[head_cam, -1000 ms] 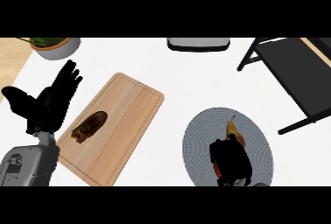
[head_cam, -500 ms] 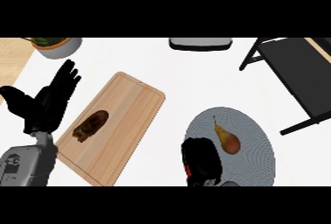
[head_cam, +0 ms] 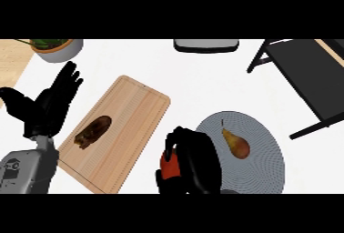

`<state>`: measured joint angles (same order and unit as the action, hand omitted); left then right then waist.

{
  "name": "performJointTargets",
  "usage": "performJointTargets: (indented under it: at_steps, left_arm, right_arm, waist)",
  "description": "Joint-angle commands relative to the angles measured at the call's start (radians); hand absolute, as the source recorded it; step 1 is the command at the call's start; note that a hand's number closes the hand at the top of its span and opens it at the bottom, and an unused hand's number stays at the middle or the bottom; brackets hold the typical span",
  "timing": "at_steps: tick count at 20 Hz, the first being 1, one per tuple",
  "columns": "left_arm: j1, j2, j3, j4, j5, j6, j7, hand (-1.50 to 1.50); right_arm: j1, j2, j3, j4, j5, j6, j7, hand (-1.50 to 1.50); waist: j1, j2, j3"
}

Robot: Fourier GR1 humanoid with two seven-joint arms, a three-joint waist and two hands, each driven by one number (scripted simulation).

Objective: Pick the bell pepper from the placemat and place it in the tiered shelf

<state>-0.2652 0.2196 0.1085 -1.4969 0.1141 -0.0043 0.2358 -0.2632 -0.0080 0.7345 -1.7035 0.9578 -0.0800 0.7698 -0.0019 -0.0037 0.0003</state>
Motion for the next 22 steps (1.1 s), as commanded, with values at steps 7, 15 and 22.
performJointTargets:
  at_steps: [7, 15, 22]
  left_arm:
    - [0.014, -0.020, -0.002, 0.002, -0.006, 0.010, -0.005, 0.00]
    - [-0.007, -0.005, 0.000, -0.038, -0.004, 0.001, 0.034, 0.00]
    - [0.072, -0.008, 0.006, -0.048, 0.005, -0.032, -0.028, 0.00]
  right_arm:
    - [-0.159, -0.005, -0.193, -0.419, 0.039, 0.118, 0.223, 1.50]
    - [-0.317, -0.104, -0.466, -0.413, -0.008, 0.310, 0.260, 1.50]
    - [-0.379, -0.238, -0.741, -0.442, -0.143, 0.440, 0.274, 1.50]
  waist:
    - [-0.010, -0.001, -0.001]
    - [-0.001, 0.002, 0.000]
    - [0.000, -0.001, -0.001]
